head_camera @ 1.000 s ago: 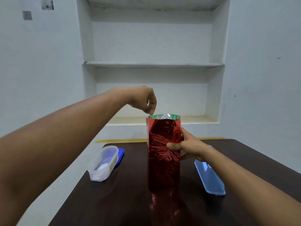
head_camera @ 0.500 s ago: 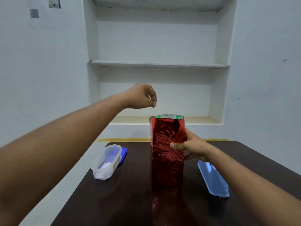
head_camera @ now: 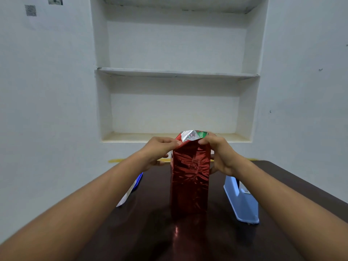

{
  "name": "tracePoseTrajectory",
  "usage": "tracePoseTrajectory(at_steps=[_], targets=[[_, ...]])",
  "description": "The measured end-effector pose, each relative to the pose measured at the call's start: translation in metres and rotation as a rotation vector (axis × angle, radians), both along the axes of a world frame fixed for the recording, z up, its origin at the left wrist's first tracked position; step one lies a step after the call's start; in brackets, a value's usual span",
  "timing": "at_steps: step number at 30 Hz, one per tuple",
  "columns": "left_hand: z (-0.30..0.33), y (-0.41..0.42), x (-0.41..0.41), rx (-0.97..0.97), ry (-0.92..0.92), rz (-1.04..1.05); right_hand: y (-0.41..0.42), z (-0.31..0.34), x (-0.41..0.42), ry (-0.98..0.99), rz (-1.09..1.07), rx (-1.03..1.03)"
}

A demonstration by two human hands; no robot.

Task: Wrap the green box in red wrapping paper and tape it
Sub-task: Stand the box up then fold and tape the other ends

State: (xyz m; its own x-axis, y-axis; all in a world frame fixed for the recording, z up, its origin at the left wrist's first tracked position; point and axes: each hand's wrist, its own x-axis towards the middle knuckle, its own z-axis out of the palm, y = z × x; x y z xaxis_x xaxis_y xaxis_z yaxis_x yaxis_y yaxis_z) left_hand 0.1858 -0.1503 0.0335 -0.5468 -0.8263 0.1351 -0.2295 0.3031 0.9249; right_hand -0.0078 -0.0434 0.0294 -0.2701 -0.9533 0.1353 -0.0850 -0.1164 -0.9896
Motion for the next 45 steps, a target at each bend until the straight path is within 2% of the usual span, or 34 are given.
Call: tracePoseTrajectory(at_steps=[5,11,16,20,23,29,35,38,41,43,45], targets=[[0.001,0.008,-0.001,0.020,-0.007,-0.050,-0.006,0.026,-0.003,-0.009,-0.086,0.013],[-0.002,0.007,-0.005,-0.005,0.002,-0.051,-0.013,0.047,0.013,0.409,-0.169,0.195],[-0.003,0.003,-0.003,-0.016,-0.009,-0.104,-0.024,0.044,0.023,0.642,-0.143,0.119],[-0.002,-0.002,0.005,-0.011,0.020,-0.145,-0.030,0.040,0.022,0.722,-0.194,0.129],[0.000,-0.008,0.013,0.069,0.159,-0.104,-0.031,0.037,0.019,0.709,-0.211,0.120],[0.003,-0.004,0.006,-0.039,-0.107,-0.138,-0.028,0.038,0.021,0.677,-0.182,0.123],[0.012,-0.006,0.003,-0.033,-0.146,-0.148,-0.018,0.040,0.022,0.620,-0.133,0.135],[0.010,-0.007,0.004,-0.025,-0.132,-0.143,-0.006,0.039,0.025,0.413,-0.094,0.083],[0.007,-0.008,0.002,0.003,-0.109,-0.125,0.008,0.022,0.019,0.162,-0.325,-0.109],[0.007,-0.007,0.002,0.001,-0.109,-0.119,0.022,0.001,0.010,0.159,-0.541,-0.184],[0.005,-0.007,0.001,0.001,-0.102,-0.110,0.042,-0.019,0.000,0.221,-0.620,-0.144]])
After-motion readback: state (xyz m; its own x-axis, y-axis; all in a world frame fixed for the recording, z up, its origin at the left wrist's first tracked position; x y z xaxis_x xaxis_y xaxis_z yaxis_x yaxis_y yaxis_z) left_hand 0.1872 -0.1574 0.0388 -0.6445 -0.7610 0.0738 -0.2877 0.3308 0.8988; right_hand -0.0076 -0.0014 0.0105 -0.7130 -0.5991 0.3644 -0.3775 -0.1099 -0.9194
